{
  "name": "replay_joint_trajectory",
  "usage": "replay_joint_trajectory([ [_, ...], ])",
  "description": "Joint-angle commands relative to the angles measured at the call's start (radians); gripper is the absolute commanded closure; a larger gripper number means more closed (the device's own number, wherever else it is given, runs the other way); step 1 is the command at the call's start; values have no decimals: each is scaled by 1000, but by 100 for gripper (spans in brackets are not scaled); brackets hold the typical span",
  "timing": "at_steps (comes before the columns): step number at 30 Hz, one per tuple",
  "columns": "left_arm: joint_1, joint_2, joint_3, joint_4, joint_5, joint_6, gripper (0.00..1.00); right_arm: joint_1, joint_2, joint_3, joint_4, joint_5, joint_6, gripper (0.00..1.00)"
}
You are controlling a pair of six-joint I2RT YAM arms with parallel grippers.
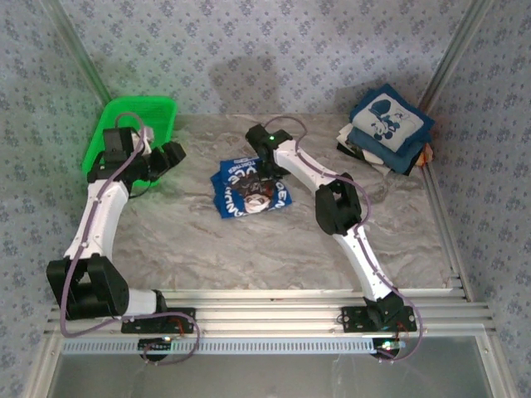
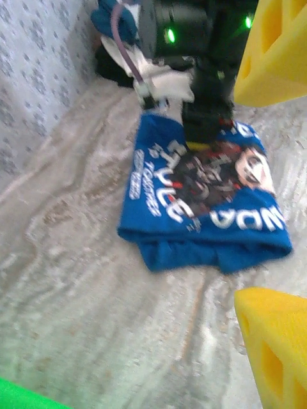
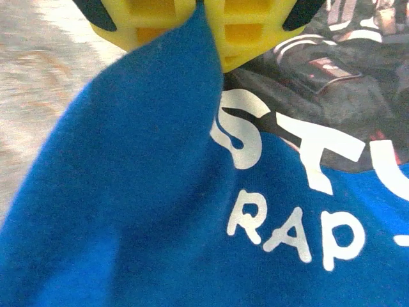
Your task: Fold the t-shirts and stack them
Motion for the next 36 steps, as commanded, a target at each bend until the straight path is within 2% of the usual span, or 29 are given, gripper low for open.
replay_joint_trajectory([
  [1, 3, -27, -39, -35, -14, 35, 26, -14, -93, 62, -59, 221, -130, 100],
  [7, -2, -66, -107, 9, 4, 18, 26, -41, -118, 86, -12, 366, -270, 100],
  [12, -35, -99, -121, 19, -5, 17, 25, -92, -148, 89, 83, 417, -356, 100],
  [19, -96, -117, -140, 27, -46, 12, 24, -199, -159, 152, 142, 394, -366, 100],
  [27, -104, -110, -159, 31, -62, 11, 24, -290, -175, 193, 233, 361, -360, 100],
  [36, -106, -105, -170, 30, -74, 18, 23, -348, -185, 267, 311, 331, -375, 100],
])
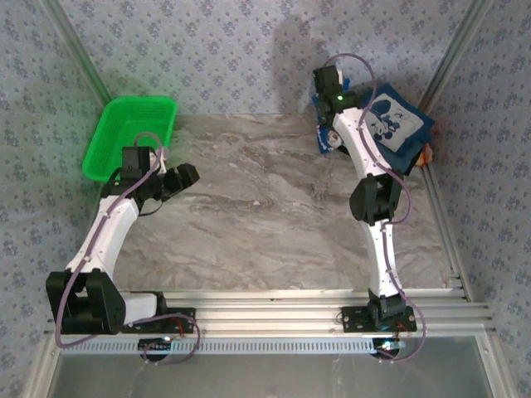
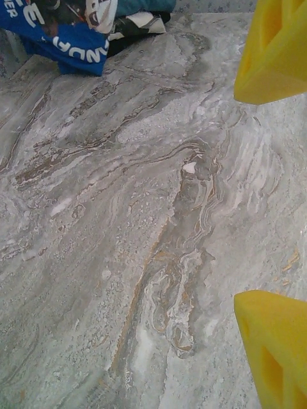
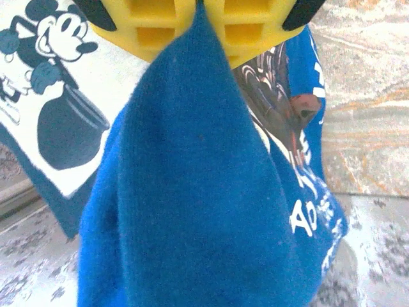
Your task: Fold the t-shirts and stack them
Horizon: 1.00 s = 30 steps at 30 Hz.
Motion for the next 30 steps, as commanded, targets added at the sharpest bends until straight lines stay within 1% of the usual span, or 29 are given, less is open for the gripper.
replay_joint_trajectory([
  [1, -3, -7, -1, 17, -14, 13, 23, -20, -70, 74, 64, -10, 1, 100],
  [8, -3, 1, -3, 17, -18, 20, 23, -93, -147, 79, 82, -94, 170, 100],
  [12, -3, 4, -3, 20, -16, 19, 23, -149, -183, 78, 48, -147, 281, 100],
  [18, -3, -1, -5, 11, -20, 31, 23, -210, -244, 19, 35, -183, 372, 100],
  [22, -3, -2, -10, 11, -20, 32, 23, -261, -313, -128, 68, -215, 458, 100],
  [30, -4, -13, -10, -20, -40, 54, 23, -367, -471, -489, 228, -327, 669, 100],
])
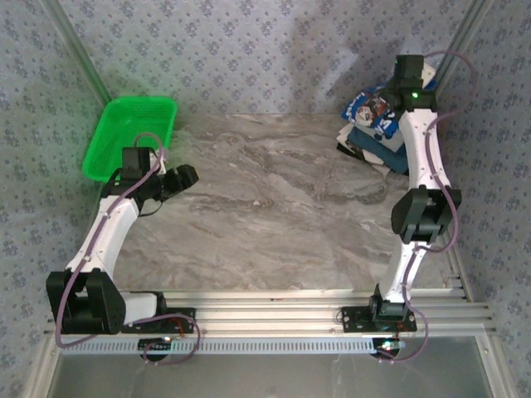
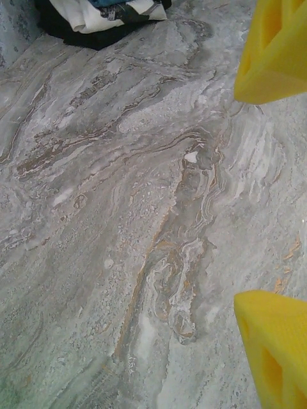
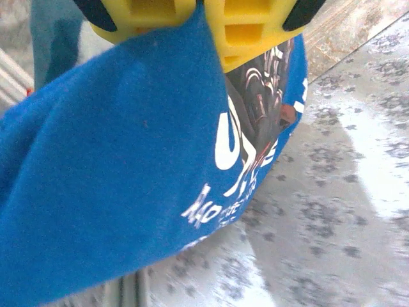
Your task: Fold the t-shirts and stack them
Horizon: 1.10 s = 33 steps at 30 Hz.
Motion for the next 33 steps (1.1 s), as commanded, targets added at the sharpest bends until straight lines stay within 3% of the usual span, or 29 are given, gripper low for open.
replay_joint_trajectory([
  [1, -3, -15, -9, -18, -13, 29, 24, -53, -83, -117, 125, -53, 163, 100],
  [6, -3, -19, -8, -35, -21, 40, 23, -118, -131, -263, 211, -77, 213, 100],
  [13, -3, -7, 17, -65, -24, 58, 23, -186, -118, -341, 276, -130, 199, 98],
  [16, -3, 0, 32, -81, -23, 65, 24, -203, -82, -324, 245, -145, 183, 54],
  [19, -3, -1, 54, -101, -16, 69, 23, -213, -69, -319, 231, -141, 143, 29],
  [26, 1, -31, 91, -127, 7, 63, 23, -245, -220, -508, 301, -155, 92, 5],
  [33, 41, -75, 107, -104, 28, 43, 23, -251, -449, -748, 311, -194, 31, 0],
])
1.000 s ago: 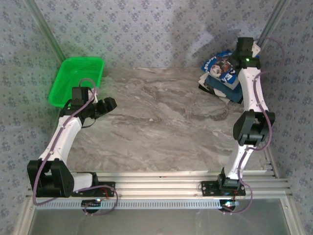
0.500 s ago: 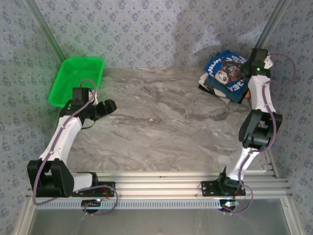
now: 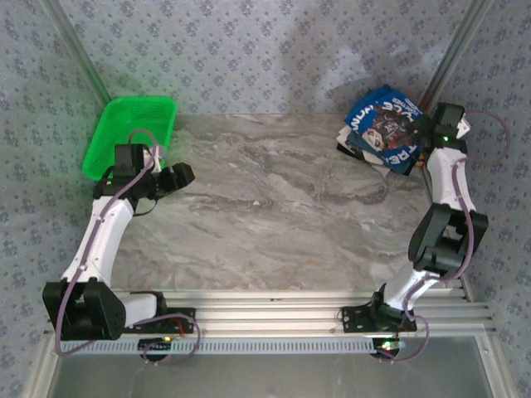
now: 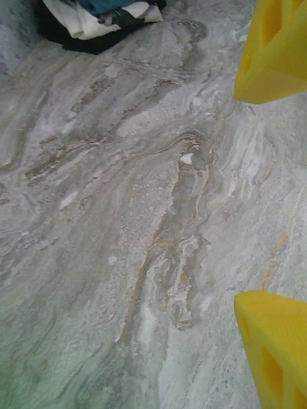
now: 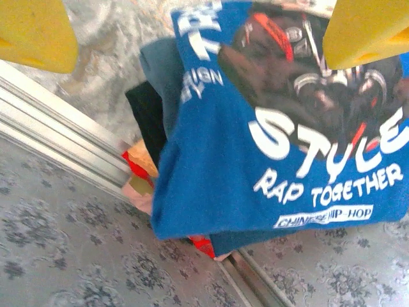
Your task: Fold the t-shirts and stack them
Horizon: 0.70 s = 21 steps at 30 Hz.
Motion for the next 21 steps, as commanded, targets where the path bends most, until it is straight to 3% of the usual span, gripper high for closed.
replay_joint_trajectory([
  [1, 15, -39, 35, 8, 27, -9, 23, 0, -160, -111, 29, -28, -58, 0],
  [6, 33, -134, -23, 75, -28, 8, 21, 81, -427, -351, 8, -101, -185, 0],
  [10, 60, -223, -115, 109, -209, 87, 13, 220, -656, -592, -41, 3, -320, 0],
  [12, 78, -241, -196, 162, -305, 103, 2, 247, -755, -734, 0, 57, -367, 0],
  [15, 87, -248, -350, 340, -415, 101, 0, 254, -897, -965, 194, 57, -413, 0],
  [17, 92, -243, -465, 502, -473, 104, 0, 263, -960, -1137, 422, 42, -437, 0],
  [21, 93, -248, -685, 872, -528, 170, 0, 264, -895, -1282, 692, 56, -464, 0],
])
